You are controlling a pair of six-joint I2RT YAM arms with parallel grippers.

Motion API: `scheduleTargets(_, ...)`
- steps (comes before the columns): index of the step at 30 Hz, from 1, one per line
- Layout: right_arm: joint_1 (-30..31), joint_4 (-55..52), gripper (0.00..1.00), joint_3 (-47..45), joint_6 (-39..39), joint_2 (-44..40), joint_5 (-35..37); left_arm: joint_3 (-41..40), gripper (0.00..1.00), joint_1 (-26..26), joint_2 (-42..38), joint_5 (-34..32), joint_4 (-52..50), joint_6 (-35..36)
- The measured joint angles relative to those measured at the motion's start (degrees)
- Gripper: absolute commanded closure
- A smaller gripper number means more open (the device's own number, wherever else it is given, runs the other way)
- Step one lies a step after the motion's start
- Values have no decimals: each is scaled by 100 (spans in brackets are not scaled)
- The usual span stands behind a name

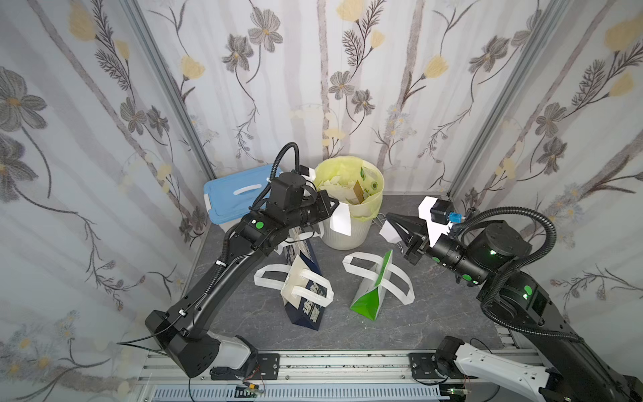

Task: Shred takeout receipts and throw away
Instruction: Shred the takeout receipt, then place the takeout receipt in the trash bin.

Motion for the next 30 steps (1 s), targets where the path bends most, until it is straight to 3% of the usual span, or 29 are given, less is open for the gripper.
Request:
scheduleTargets(5,-708,669,100,588,1016,1349,358,-227,100,17,-260,-463,214,236)
scheduleTargets(12,-1152,662,98,2868,1803,4269,702,-826,100,50,-719,-916,601,197)
scheduleTargets(16,-1309,262,63,4485,1878,5630,835,-1123,100,50,-966,-1005,695,70)
scheduleTargets(18,-1392,-92,56,5261,1862,6205,861,-1200,100,52,-1034,-1027,778,46)
scheduleTargets(24,-1480,-968,47,5866,1622,6492,994,-1338,100,103,-1043,-1010,968,-87)
scheduleTargets(30,-1534,-1602,45,5702,1467,5587,647,-1655,100,136,-994,-743,1733,-404)
